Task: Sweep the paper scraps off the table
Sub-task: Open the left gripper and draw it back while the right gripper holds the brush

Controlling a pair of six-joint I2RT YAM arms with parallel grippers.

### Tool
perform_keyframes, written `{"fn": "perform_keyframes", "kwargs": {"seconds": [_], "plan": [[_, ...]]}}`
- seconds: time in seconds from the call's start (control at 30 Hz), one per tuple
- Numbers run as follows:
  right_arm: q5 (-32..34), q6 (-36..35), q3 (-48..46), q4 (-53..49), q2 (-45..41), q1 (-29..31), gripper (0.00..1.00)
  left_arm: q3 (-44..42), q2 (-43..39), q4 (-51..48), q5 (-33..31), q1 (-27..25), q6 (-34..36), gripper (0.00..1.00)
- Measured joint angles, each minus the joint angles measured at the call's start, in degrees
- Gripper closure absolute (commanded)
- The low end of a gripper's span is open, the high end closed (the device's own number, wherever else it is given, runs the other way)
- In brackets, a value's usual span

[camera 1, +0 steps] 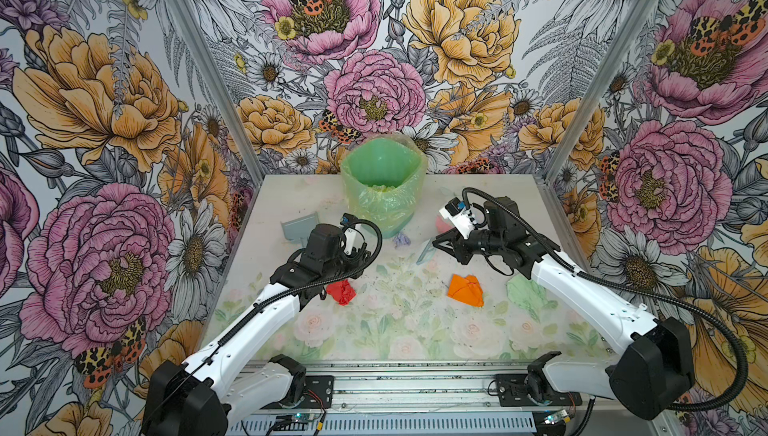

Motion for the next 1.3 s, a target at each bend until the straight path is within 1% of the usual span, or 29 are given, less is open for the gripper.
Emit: {"fn": "perform_keyframes", "kwargs": {"seconds": [0.17, 0.33, 0.53, 0.7, 0.9, 1.07, 1.13, 1.23, 1.3], "plan": [[10.05, 5.22, -2.12, 1.75, -2.45, -0.02, 1.0, -2.54, -3.32, -1.95, -4.48, -2.89, -6.12, 0.4], [19.34, 12.15, -2.12, 2.45, -3.78, 0.0, 1.0, -3.82, -6.38, -2.58, -8.41, -3.54, -10.75, 0.39], [25.33, 18.95, -2.12, 2.75, -4.92, 0.26, 1.0, -4.02, -6.49, -3.5, -10.99, -3.8, -14.91, 0.38], [28.0, 21.57, -2.69, 2.99, -5.77, 0.94, 1.0, -4.17, -5.53, -6.01, -12.87, -3.8, -20.02, 0.38], [29.29, 22.56, -4.59, 3.19, -7.1, 1.29, 1.0, -6.8, -4.87, -7.82, -13.09, -3.87, -26.03, 0.38], [29.49, 22.56, -5.22, 3.21, -7.69, 1.29, 1.0, -7.58, -4.81, -9.01, -13.33, -3.61, -28.52, 0.38], [29.46, 22.56, -5.25, 3.21, -7.69, 1.29, 1.0, -7.58, -4.83, -9.05, -13.75, -2.4, -29.38, 0.36], [29.46, 22.56, -5.46, 3.26, -7.69, 1.29, 1.0, -7.58, -5.09, -9.05, -15.39, 1.27, -30.45, 0.35], [29.49, 22.56, -5.77, 3.23, -7.69, 1.29, 1.0, -7.58, -5.42, -9.05, -16.7, 3.56, -30.82, 0.26]]}}
